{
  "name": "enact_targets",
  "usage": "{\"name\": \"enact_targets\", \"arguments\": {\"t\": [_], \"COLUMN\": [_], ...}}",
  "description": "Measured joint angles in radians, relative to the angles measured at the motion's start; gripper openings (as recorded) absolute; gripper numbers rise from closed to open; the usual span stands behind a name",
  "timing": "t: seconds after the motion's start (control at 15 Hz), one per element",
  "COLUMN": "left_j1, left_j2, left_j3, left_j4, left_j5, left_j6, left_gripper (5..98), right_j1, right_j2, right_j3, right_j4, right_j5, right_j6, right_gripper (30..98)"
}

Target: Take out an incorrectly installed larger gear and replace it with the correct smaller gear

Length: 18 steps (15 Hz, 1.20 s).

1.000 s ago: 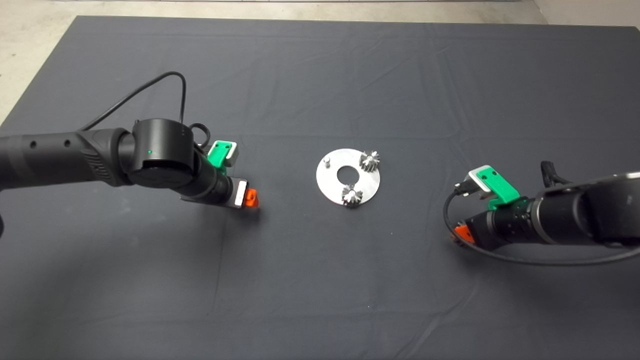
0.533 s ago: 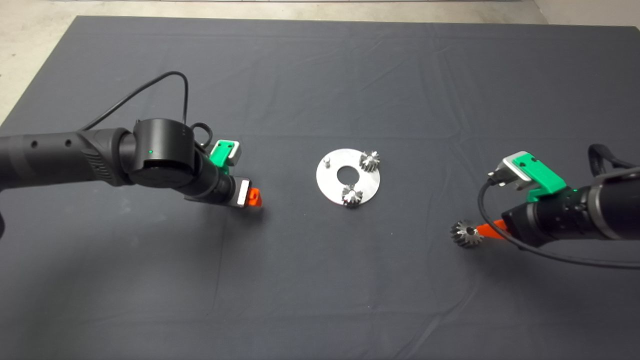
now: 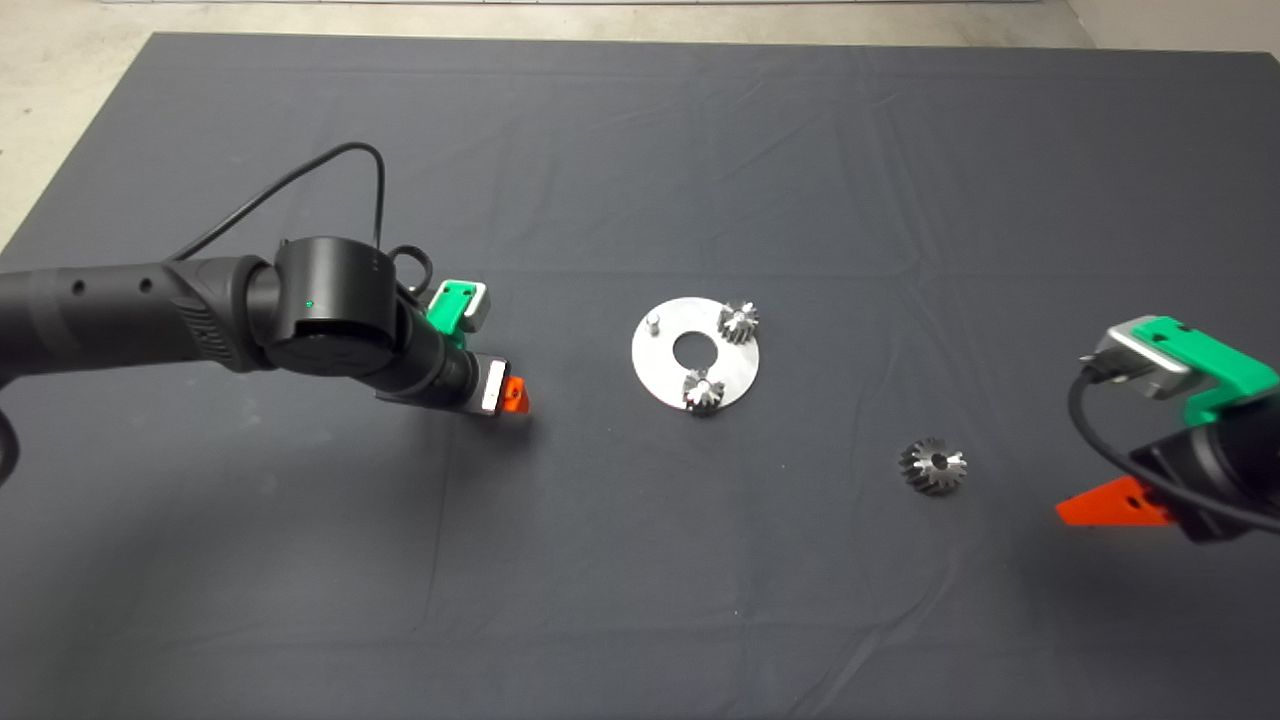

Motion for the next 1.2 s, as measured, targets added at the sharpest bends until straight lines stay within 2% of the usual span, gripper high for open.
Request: {"name": "enact_targets", "arguments": {"t": [0.2,0.27,0.4,0.47,0.6,1.2], "left_j1": [0.0,0.0,0.0,0.0,0.0,0.0], "left_j2": [0.002,0.002,0.009,0.018,0.029,0.026], "left_j3": [-0.003,-0.009,-0.031,-0.042,-0.065,-0.064], "left_j4": [0.0,0.0,0.0,0.0,0.0,0.0], "left_j5": [-0.003,-0.003,-0.002,-0.002,-0.004,-0.002], "left_j6": [0.0,0.001,0.001,0.007,0.029,0.039], "left_gripper": [87.8,84.7,84.3,80.5,79.5,68.1], "right_j1": [0.084,0.087,0.087,0.087,0.087,0.087], "right_j2": [-0.01,-0.012,-0.013,-0.014,-0.015,-0.015], "right_j3": [0.001,0.003,0.005,0.005,0.005,0.005], "right_j4": [0.082,0.091,0.098,0.098,0.098,0.098], "right_j5": [0.0,0.001,0.0,0.0,0.0,0.0], "right_j6": [0.0,0.0,0.0,0.0,0.0,0.0], "right_gripper": [67.4,67.4,67.4,67.4,67.4,67.4]}}
